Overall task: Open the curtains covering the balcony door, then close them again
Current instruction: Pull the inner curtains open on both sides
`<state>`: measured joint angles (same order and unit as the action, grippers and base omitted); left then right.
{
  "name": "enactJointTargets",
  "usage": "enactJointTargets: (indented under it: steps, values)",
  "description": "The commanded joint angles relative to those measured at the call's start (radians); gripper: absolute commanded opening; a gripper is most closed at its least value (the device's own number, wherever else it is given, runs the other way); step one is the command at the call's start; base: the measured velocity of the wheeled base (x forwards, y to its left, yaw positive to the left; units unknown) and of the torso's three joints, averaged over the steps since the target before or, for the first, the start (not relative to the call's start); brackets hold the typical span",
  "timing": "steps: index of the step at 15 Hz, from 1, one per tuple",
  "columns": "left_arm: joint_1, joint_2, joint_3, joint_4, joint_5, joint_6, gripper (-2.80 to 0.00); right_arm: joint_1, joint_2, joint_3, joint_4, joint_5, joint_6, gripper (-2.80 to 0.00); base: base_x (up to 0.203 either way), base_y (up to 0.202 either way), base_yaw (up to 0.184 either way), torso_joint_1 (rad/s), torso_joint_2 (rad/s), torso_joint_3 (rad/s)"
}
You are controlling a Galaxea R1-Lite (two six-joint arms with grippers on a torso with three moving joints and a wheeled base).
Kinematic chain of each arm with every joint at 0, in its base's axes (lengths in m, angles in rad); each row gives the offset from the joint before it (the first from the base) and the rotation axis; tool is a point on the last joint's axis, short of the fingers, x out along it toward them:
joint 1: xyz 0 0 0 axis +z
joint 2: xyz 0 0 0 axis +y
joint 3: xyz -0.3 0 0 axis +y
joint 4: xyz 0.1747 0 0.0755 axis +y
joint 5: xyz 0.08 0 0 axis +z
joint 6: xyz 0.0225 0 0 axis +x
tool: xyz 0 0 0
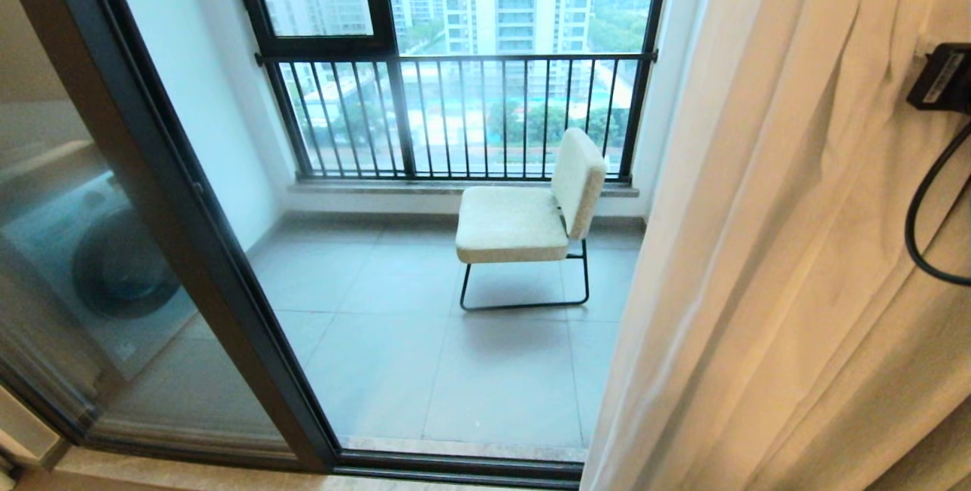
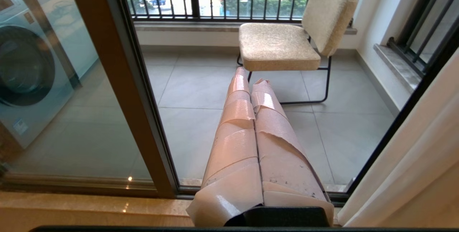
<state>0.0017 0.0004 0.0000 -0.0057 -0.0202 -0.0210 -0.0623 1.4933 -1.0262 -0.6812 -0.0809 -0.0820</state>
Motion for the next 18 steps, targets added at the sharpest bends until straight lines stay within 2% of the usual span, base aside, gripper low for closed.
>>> enactJointTargets:
  steps: [1,9,11,15,18]
  values:
    - [0.0,0.0,0.0,0.0,0.0,0.0,-2.8,0.001,-0.01,0.014,-0.004,0.001,-0.001,-2.8,0.0,0.0,0.0,0.0,0.0,0.0]
    - [0.0,0.0,0.0,0.0,0.0,0.0,-2.8,0.004,-0.003,-0.025,-0.004,0.018,-0.004,-2.8,0.0,0.0,0.0,0.0,0.0,0.0]
    - [0.0,0.0,0.0,0.0,0.0,0.0,-2.8,-0.003,0.015,-0.105,0.012,0.033,-0.001,-2.8,0.0,0.0,0.0,0.0,0.0,0.0]
    - [0.0,0.0,0.0,0.0,0.0,0.0,-2.8,-0.063,0.051,-0.289,0.101,0.046,0.002,-2.8,0.0,0.0,0.0,0.0,0.0,0.0]
    - [0.0,0.0,0.0,0.0,0.0,0.0,-2.8,-0.173,0.113,-0.406,0.151,0.067,0.003,-2.8,0.0,0.0,0.0,0.0,0.0,0.0]
